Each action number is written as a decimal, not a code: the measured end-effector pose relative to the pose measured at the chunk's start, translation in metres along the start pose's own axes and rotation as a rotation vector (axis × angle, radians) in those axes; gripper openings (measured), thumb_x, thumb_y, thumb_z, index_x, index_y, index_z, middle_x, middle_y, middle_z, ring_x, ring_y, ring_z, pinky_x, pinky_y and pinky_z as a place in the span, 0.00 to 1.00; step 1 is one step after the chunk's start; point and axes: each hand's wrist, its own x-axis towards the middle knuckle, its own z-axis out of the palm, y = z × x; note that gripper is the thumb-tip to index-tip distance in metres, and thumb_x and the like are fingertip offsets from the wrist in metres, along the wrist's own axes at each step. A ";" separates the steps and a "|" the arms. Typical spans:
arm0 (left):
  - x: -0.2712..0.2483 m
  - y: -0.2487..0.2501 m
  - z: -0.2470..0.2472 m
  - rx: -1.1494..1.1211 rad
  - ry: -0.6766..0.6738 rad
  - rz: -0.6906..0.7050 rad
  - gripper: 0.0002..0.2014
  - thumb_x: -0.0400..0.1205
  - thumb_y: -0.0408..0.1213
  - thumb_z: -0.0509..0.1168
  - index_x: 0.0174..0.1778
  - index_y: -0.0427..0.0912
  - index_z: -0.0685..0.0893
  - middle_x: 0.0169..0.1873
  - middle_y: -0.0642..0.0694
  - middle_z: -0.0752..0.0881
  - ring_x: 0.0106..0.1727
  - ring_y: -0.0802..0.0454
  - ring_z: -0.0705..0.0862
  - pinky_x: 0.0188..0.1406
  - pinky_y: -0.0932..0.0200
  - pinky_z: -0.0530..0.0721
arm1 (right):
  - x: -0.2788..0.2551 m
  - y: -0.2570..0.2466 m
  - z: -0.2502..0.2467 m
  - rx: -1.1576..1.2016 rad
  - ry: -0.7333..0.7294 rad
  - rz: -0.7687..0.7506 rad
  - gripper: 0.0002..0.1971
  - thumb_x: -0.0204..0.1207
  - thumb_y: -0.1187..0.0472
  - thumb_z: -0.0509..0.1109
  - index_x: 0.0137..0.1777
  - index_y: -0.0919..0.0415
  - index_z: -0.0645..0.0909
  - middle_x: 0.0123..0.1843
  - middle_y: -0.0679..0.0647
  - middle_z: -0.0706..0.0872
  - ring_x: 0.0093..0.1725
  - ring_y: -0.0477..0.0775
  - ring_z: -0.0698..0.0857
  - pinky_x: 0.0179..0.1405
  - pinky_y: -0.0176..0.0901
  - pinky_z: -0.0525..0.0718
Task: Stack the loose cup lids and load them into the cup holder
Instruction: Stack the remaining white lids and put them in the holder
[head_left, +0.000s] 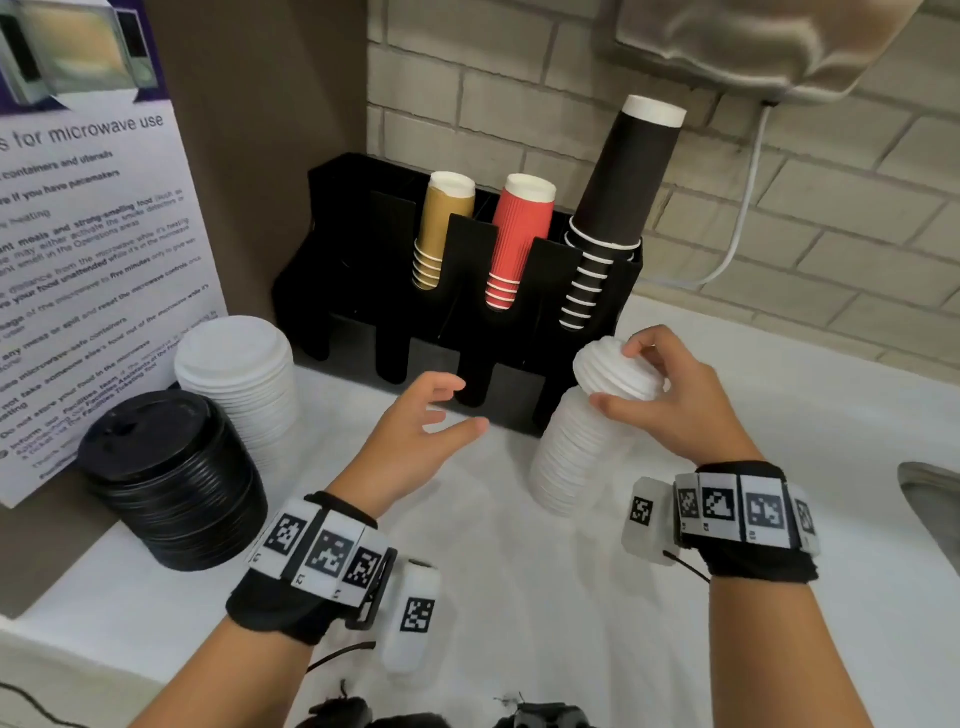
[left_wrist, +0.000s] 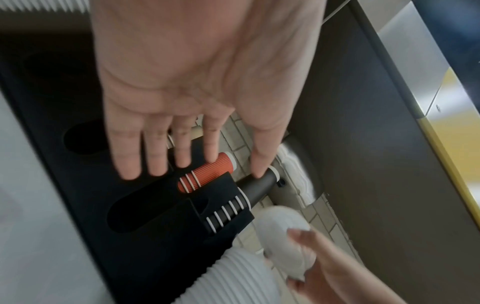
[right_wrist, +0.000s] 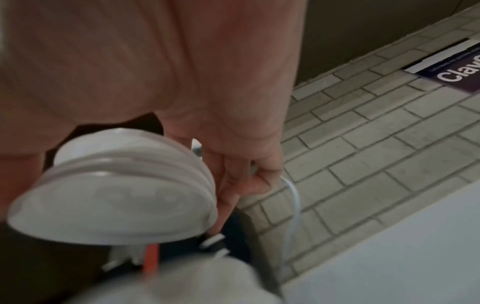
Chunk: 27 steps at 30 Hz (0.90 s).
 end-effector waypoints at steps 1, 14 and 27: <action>0.000 0.004 -0.002 -0.039 -0.003 0.035 0.24 0.77 0.49 0.71 0.69 0.58 0.75 0.68 0.59 0.76 0.69 0.59 0.77 0.58 0.57 0.78 | 0.000 -0.011 0.001 0.034 0.005 -0.033 0.23 0.62 0.56 0.83 0.51 0.51 0.73 0.47 0.43 0.82 0.44 0.40 0.81 0.34 0.25 0.76; 0.007 0.002 -0.031 -0.737 -0.192 0.045 0.28 0.76 0.52 0.65 0.74 0.58 0.71 0.65 0.44 0.83 0.61 0.48 0.87 0.50 0.49 0.89 | -0.006 -0.092 0.103 0.280 -0.343 -0.140 0.21 0.70 0.59 0.79 0.58 0.58 0.74 0.59 0.50 0.82 0.61 0.49 0.82 0.57 0.61 0.83; 0.015 -0.014 -0.061 -0.655 -0.248 0.022 0.31 0.74 0.56 0.65 0.74 0.56 0.70 0.70 0.41 0.79 0.68 0.44 0.83 0.57 0.38 0.87 | 0.001 -0.111 0.127 0.329 -0.397 -0.117 0.32 0.65 0.61 0.83 0.68 0.43 0.78 0.65 0.39 0.81 0.63 0.44 0.82 0.50 0.43 0.89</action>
